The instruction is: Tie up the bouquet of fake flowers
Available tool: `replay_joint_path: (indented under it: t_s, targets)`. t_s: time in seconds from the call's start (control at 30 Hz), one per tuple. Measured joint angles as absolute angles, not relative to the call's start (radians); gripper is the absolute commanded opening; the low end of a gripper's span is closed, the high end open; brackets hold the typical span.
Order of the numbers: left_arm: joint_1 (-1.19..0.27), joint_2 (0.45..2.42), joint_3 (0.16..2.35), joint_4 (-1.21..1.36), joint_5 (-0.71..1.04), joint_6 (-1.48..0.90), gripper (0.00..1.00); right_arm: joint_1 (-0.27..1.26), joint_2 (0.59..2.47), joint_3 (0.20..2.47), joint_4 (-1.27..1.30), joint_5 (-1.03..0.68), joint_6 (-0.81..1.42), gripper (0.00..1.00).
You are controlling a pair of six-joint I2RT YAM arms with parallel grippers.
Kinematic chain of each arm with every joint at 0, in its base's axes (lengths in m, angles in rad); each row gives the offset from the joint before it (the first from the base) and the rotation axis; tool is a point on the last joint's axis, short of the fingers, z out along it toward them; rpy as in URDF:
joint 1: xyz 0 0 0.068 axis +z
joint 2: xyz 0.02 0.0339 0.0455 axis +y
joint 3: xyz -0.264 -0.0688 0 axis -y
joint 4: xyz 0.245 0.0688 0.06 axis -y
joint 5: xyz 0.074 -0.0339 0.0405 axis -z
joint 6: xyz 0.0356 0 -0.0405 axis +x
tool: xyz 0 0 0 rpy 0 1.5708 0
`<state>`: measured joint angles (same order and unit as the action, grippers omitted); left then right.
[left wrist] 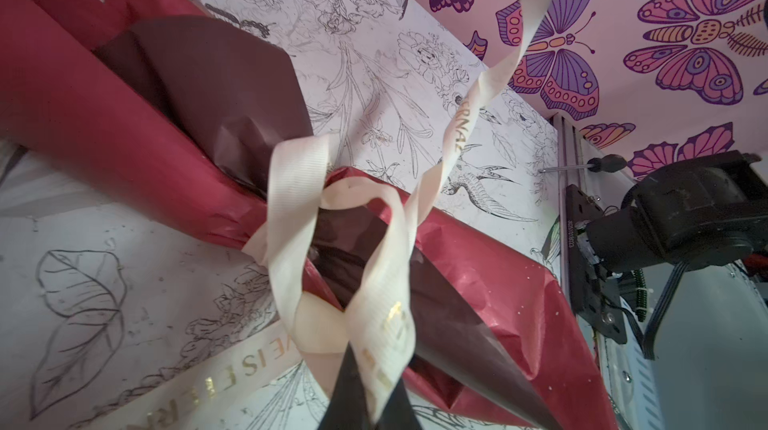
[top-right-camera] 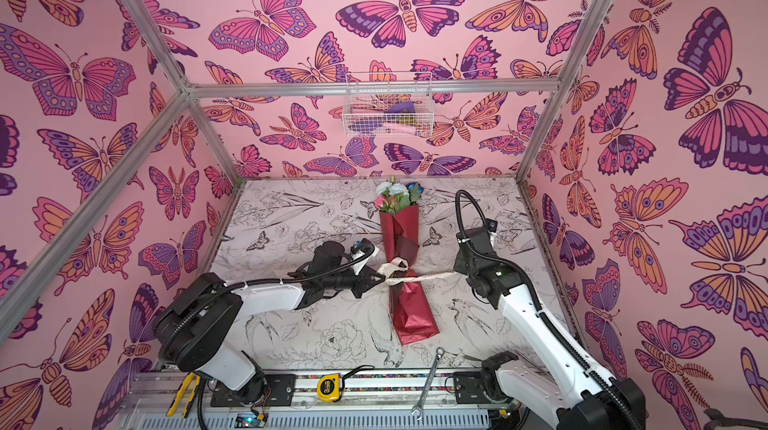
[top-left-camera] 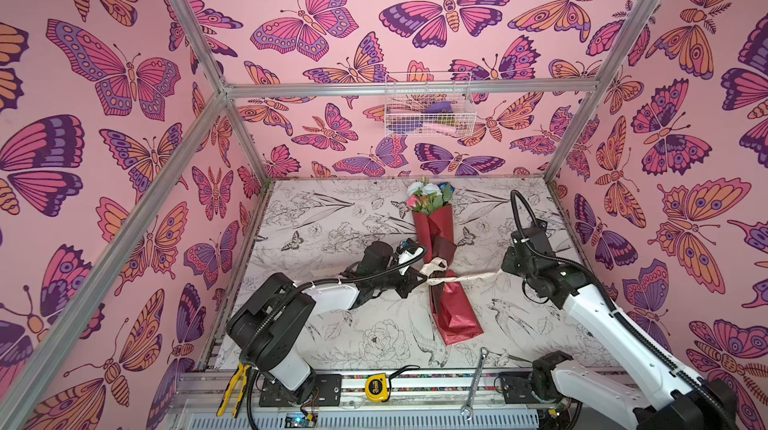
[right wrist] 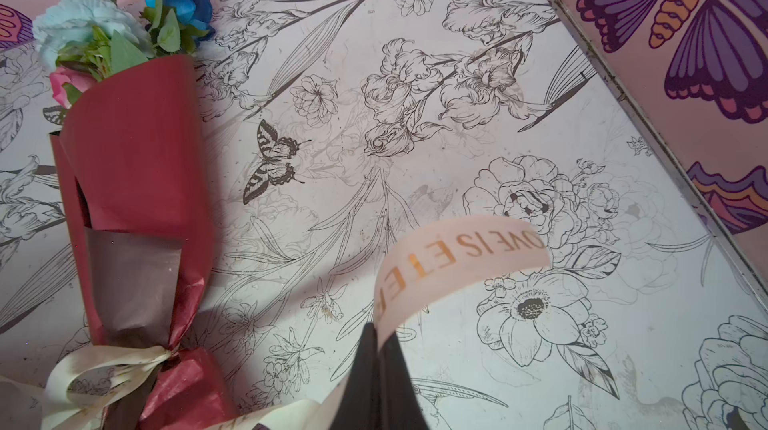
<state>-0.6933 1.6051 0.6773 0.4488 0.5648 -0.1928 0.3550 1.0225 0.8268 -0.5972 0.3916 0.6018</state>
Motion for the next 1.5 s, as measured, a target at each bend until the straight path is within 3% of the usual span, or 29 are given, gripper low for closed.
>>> replay_joint_path:
  t_s: [0.6,1.0,1.27,1.5]
  targets:
    - [-0.720,1.804,0.691,0.489,0.424,-0.441,0.00,0.355,1.036,0.827,-0.581,0.356,0.602,0.00]
    - [-0.663,2.000,0.777,0.780,0.421,-0.657,0.00,0.355,1.036,0.827,-0.564,0.354,0.602,0.00]
    - [-0.593,2.038,0.841,0.776,0.430,-0.621,0.00,0.355,1.036,0.827,-0.564,0.358,0.602,0.00]
    - [-0.590,1.932,0.813,0.699,0.452,-0.490,0.00,0.355,1.036,0.827,-0.565,0.367,0.603,0.00]
